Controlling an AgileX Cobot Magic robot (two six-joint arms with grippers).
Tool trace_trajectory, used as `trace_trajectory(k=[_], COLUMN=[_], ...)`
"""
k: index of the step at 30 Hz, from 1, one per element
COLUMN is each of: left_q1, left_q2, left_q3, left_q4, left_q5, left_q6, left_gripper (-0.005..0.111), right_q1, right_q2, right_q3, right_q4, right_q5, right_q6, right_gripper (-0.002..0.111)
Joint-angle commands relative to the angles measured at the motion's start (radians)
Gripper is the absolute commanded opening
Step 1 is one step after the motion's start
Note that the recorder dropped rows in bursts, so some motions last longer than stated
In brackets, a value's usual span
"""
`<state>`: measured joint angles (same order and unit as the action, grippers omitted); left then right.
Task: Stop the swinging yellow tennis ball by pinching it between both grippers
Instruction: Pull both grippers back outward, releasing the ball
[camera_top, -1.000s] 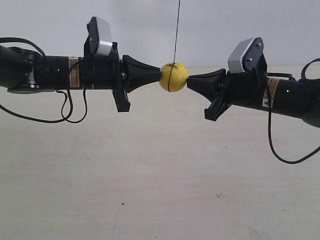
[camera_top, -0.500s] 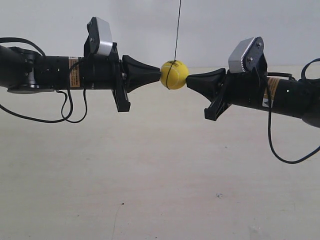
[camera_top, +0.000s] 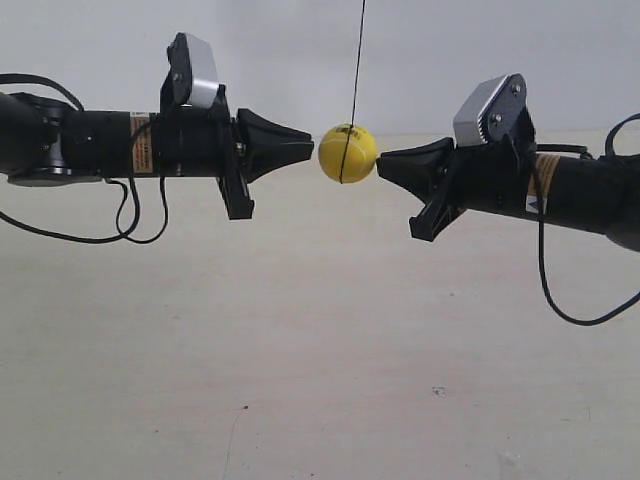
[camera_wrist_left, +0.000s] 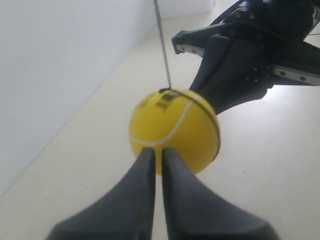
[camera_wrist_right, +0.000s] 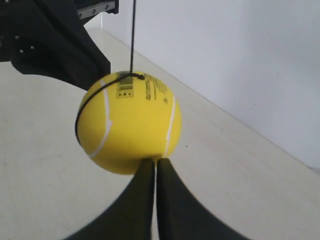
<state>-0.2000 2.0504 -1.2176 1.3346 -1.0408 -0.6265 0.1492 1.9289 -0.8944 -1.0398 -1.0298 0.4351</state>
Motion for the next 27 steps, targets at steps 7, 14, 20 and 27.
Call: trace_trajectory(k=[7,14,20,27], left_q1=[0.122,0.168,0.172,0.166], left_q2=[0.0,-0.043,-0.067,-0.067], left_q3=[-0.005,-0.005,-0.005,-0.005], left_q4=[0.046,0.157,0.199,0.235], left_q5=[-0.108,-0.111,-0.111,-0.111], left_q6=[-0.122,-0.196,-0.216,-0.234], left_gripper=[0.005,0.005,0.005,0.005], right_q1=[0.0,-0.082,-0.13,-0.13], right_q2=[-0.035,-0.035,-0.035,-0.035], right_q3=[-0.005,-0.003,0.0,0.0], right_q4=[0.009,0.005,-0.051,-0.081], right_q5=[0.079,0.049,-0.036,-0.063], right_q6=[-0.007,0.04,0.083,0.09], right_gripper=[0.0,0.0,0.0,0.0])
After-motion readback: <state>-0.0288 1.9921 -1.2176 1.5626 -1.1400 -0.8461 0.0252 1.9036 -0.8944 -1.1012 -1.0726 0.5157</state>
